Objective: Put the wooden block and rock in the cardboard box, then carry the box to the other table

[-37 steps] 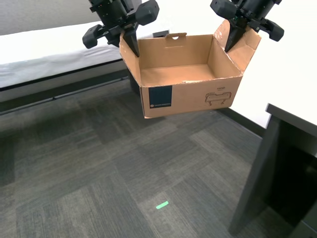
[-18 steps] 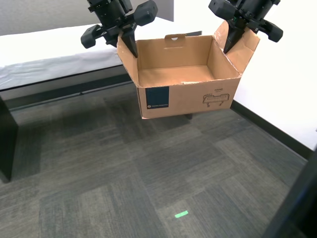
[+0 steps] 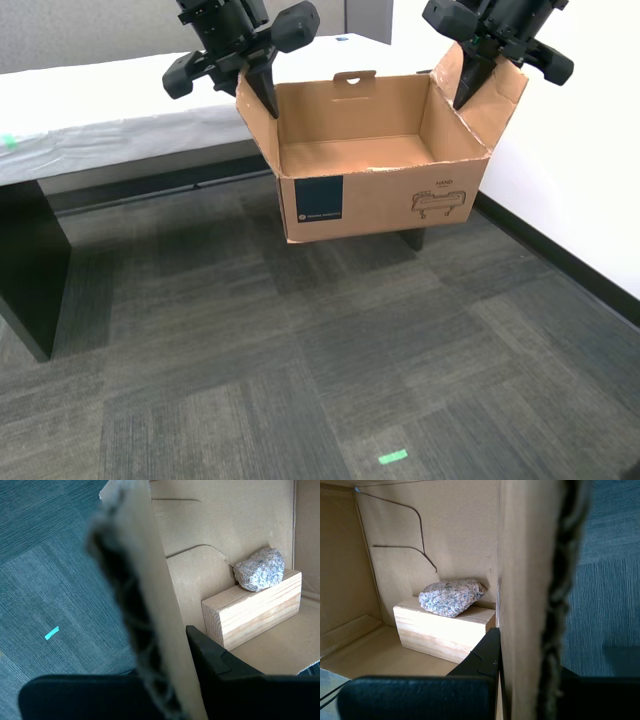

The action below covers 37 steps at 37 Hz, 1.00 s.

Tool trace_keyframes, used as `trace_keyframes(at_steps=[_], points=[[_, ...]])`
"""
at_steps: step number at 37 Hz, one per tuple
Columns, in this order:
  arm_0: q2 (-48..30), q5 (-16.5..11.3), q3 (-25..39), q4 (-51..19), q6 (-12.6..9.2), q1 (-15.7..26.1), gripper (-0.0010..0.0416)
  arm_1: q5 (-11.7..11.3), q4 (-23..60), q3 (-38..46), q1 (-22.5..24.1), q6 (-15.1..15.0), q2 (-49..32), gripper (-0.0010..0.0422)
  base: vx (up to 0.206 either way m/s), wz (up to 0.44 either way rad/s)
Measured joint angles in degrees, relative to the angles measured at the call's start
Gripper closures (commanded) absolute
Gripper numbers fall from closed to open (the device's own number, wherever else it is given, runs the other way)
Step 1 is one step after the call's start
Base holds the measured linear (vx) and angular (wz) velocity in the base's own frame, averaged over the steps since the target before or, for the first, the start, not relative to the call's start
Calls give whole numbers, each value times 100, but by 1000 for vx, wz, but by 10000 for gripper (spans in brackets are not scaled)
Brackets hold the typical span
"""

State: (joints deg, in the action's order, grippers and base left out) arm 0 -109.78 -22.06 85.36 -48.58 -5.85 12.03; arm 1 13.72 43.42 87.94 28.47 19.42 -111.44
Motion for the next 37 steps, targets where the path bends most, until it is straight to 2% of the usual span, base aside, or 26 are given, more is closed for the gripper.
trace_keyframes(at_steps=[22,37], points=[[0,4,0,4,4,-2,407,0,-280,0,4,-4,0,413,127,30],[0,7,0,15,-2,-4,407,-2,-339,0,2,-208,0,413,115,132]])
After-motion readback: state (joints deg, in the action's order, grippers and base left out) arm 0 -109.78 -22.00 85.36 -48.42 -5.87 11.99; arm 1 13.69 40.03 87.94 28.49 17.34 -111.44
